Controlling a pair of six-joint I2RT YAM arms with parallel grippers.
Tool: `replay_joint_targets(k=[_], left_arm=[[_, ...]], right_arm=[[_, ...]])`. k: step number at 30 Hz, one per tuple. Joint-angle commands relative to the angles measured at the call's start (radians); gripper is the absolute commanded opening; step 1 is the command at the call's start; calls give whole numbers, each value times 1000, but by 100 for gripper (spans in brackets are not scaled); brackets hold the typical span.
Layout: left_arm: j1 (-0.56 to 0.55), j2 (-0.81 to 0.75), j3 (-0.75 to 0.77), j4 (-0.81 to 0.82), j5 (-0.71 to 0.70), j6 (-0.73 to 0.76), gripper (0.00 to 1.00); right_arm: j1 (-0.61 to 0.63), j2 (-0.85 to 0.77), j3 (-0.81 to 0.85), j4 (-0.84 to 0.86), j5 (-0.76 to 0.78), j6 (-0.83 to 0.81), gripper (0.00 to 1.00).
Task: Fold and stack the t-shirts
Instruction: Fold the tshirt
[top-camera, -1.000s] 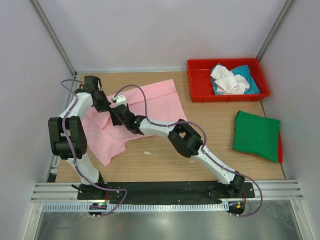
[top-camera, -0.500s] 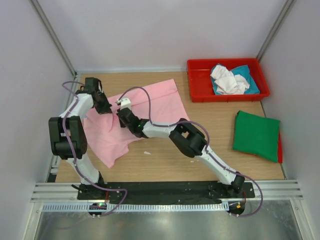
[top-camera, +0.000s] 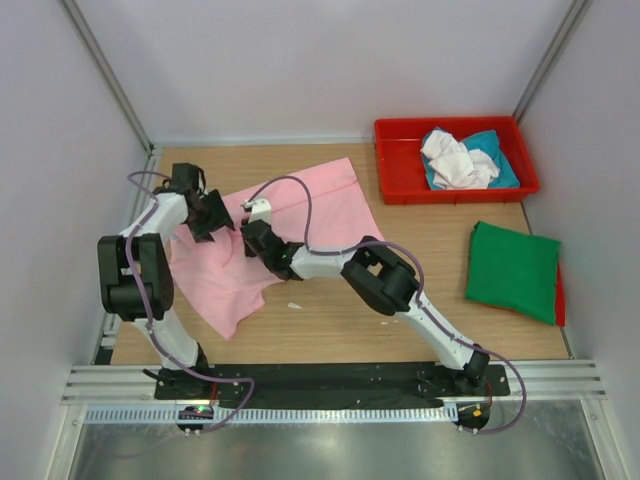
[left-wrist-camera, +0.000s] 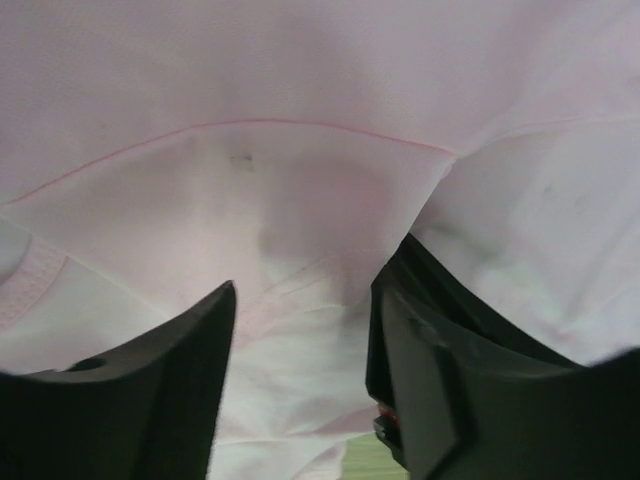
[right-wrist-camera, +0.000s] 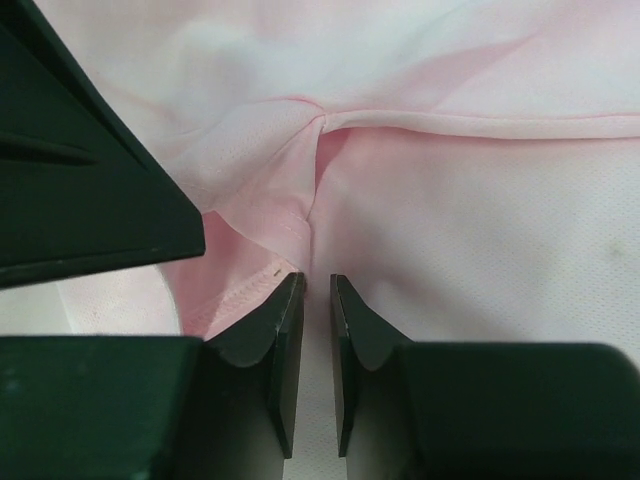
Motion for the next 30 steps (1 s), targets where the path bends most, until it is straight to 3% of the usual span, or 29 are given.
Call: replay_joint_targets(k=[1,4,10,15,24,30], left_arm=[[4,-83,-22,20,28,-1,68],[4,-113,-51,40,34,-6,73],[4,-150,-131,101,54,-46,73],[10,-173,-188,149,54,-99,65],[51,-228,-265,238,102,-175,38],[84,-261,-289,235,106,-173,38]], right_arm=[[1,-81,-19,79,58,46,23],[1,-80,-27,114,48,61,24],[1,-83,-54,197,-37,47,33],[4,-65,-21,197,-56,-3,36],[6,7,97,119,-60,-97,37],[6,32,122,116,-103,-117,38]])
